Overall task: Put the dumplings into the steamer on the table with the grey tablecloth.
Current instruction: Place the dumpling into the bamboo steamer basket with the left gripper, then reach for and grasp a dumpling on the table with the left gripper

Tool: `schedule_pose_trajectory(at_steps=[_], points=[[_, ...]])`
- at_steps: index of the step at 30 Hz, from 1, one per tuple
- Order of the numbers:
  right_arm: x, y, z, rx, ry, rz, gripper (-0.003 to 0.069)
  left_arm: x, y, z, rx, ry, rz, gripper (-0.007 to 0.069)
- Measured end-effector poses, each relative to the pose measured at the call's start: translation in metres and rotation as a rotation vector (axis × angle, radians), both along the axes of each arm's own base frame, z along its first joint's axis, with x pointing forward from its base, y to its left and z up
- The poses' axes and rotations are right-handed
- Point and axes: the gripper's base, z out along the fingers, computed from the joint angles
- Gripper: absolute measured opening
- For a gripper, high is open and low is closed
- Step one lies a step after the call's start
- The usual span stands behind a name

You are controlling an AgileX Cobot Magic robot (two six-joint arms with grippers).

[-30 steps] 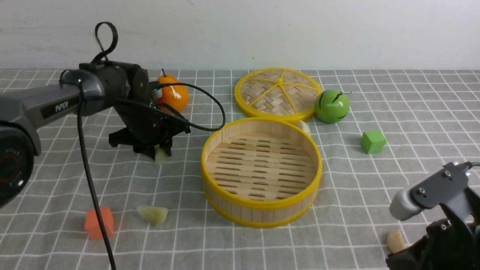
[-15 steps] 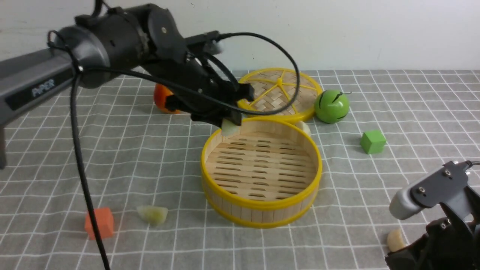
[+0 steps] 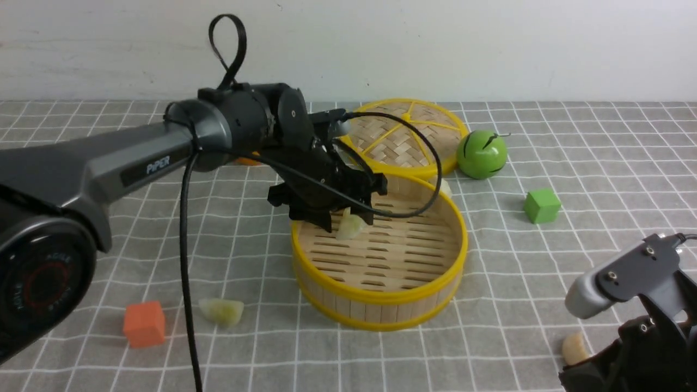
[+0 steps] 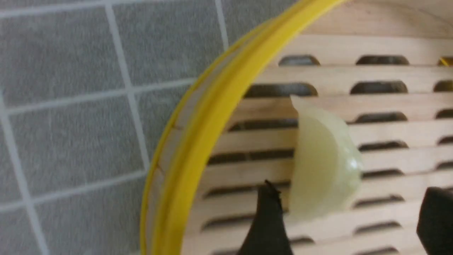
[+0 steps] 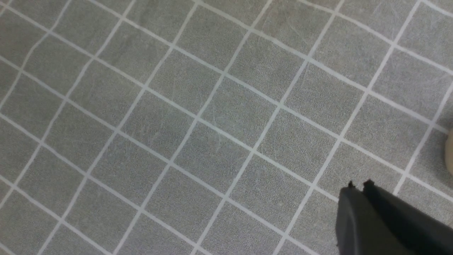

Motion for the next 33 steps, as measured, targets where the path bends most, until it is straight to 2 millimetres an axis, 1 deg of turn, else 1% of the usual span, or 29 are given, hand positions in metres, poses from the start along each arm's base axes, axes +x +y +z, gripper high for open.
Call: schedule_pose_trajectory(at_steps=[1, 2, 4, 6, 7, 8, 9, 11, 12, 14, 17, 18, 19, 20, 22, 24, 28, 30, 33], points=[[0.000, 0.000, 0.000, 0.000, 0.000, 0.000, 0.0029, -0.001, 0.001, 0.007, 0.003, 0.003, -0.003, 0.0545], [0.000, 0.000, 0.000, 0.000, 0.000, 0.000, 0.0031, -0.007, 0.003, 0.034, 0.014, -0.001, -0.023, 0.0557], [0.000, 0.000, 0.000, 0.000, 0.001, 0.000, 0.0033, -0.020, 0.012, 0.076, 0.055, -0.022, -0.059, 0.0564], [0.000, 0.000, 0.000, 0.002, 0.002, -0.001, 0.0034, -0.034, 0.023, 0.109, 0.112, -0.048, -0.081, 0.0568], [0.000, 0.000, 0.000, 0.005, 0.004, -0.002, 0.0036, -0.041, 0.028, 0.121, 0.135, -0.065, -0.080, 0.0568], [0.000, 0.000, 0.000, 0.008, 0.006, -0.003, 0.0038, -0.047, 0.033, 0.128, 0.154, -0.074, -0.076, 0.0568], [-0.001, 0.001, 0.000, 0.010, 0.010, -0.003, 0.0039, -0.053, 0.039, 0.132, 0.180, -0.076, -0.066, 0.0568], [-0.001, 0.001, 0.000, 0.013, 0.014, -0.003, 0.0040, -0.058, 0.044, 0.131, 0.214, -0.068, -0.053, 0.0568], [-0.001, 0.001, 0.000, 0.016, 0.017, -0.004, 0.0041, -0.066, 0.052, 0.121, 0.266, -0.033, -0.035, 0.0570], [-0.001, 0.001, 0.000, 0.018, 0.018, -0.005, 0.0041, -0.075, 0.061, 0.098, 0.336, 0.041, -0.027, 0.0570], [-0.001, 0.001, 0.000, 0.019, 0.018, -0.006, 0.0042, -0.089, 0.069, 0.046, 0.427, 0.195, -0.043, 0.0569], [-0.001, 0.001, 0.000, 0.019, 0.018, -0.006, 0.0042, -0.093, 0.071, 0.034, 0.438, 0.224, -0.044, 0.0568], [-0.001, 0.001, 0.000, 0.019, 0.018, -0.006, 0.0042, -0.094, 0.071, 0.030, 0.441, 0.230, -0.044, 0.0567], [-0.001, 0.001, 0.000, 0.019, 0.019, -0.006, 0.0042, -0.099, 0.074, 0.011, 0.446, 0.255, -0.036, 0.0565], [-0.001, 0.001, 0.000, 0.019, 0.018, -0.006, 0.0042, -0.102, 0.075, -0.008, 0.428, 0.244, -0.005, 0.0563], [-0.001, 0.001, 0.000, 0.019, 0.018, -0.006, 0.0043, -0.100, 0.075, -0.019, 0.415, 0.215, 0.036, 0.0562], [0.000, 0.001, 0.000, 0.021, 0.011, -0.008, 0.0046, -0.091, 0.075, -0.035, 0.403, 0.166, 0.129, 0.0561], [0.000, 0.001, 0.000, 0.021, 0.010, -0.009, 0.0050, -0.087, 0.076, -0.042, 0.407, 0.158, 0.168, 0.0551], [0.000, 0.001, 0.000, 0.021, 0.007, -0.008, 0.0053, -0.085, 0.076, -0.051, 0.424, 0.168, 0.195, 0.0510]])
